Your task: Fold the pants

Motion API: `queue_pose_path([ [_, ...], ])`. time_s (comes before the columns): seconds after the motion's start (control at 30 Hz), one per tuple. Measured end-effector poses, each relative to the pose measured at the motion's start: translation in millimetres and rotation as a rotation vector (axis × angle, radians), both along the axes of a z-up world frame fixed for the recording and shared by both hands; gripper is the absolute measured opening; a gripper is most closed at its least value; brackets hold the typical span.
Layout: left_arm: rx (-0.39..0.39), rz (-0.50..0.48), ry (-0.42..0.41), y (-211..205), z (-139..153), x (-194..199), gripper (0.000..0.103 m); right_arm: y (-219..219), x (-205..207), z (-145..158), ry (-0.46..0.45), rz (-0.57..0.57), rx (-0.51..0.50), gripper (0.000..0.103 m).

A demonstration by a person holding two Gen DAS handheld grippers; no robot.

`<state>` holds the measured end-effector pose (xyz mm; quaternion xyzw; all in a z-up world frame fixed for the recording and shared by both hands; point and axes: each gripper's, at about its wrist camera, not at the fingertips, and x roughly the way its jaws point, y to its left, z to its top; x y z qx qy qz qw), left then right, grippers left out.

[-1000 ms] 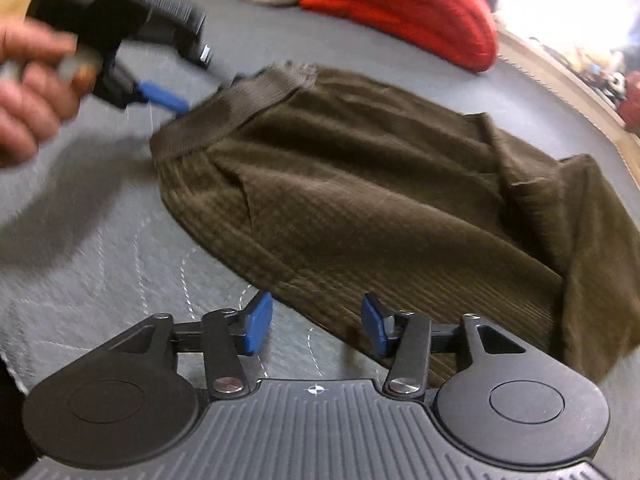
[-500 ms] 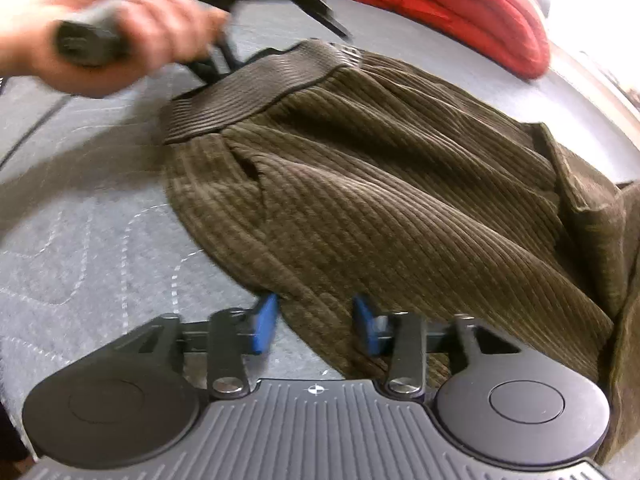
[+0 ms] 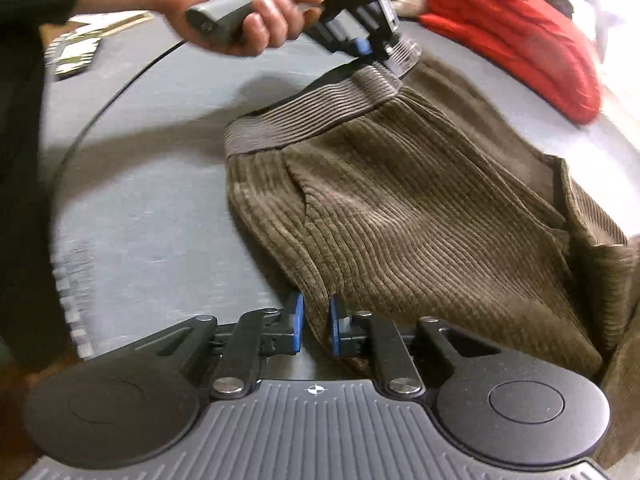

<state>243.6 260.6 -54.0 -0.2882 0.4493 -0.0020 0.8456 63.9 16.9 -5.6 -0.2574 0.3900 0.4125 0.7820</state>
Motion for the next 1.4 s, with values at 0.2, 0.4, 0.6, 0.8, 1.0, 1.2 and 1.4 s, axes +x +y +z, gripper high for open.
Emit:
queue_pose_path([
  [0.2, 0.106, 0.037, 0.135, 37.3, 10.5, -44.8, 0.015, 42.6, -51.4, 15.9, 0.065, 0.183, 0.057, 0.012],
  [0.4, 0.265, 0.084, 0.120, 36.9, 54.6, -73.7, 0.032, 73.5, -74.3, 8.1, -0.012, 0.067, -0.016, 0.014],
  [0.6, 0.169, 0.032, 0.082, 2.7, 111.0, -113.2, 0.037, 16.7, -41.0, 73.1, -0.041, -0.180, 0.188, 0.018],
  [0.8, 0.091, -0.044, 0.026, -55.6, 131.0, -166.9, 0.054, -89.6, 14.2, 126.4, -0.129, -0.497, 0.316, 0.043],
  [1.0, 0.102, -0.014, 0.098, -121.5, 101.2, -179.8, 0.053, -151.1, 66.6, 99.2, -0.073, -0.683, 0.279, 0.044],
  [1.2, 0.331, -0.184, 0.104, -169.7, 85.2, -166.1, 0.062, -164.7, 94.7, 39.9, -0.069, -0.762, 0.225, 0.044],
  [1.4, 0.326, -0.166, 0.119, -157.6, 73.5, -146.5, 0.064, -163.7, 128.7, 22.0, -0.069, -0.825, 0.198, 0.045],
])
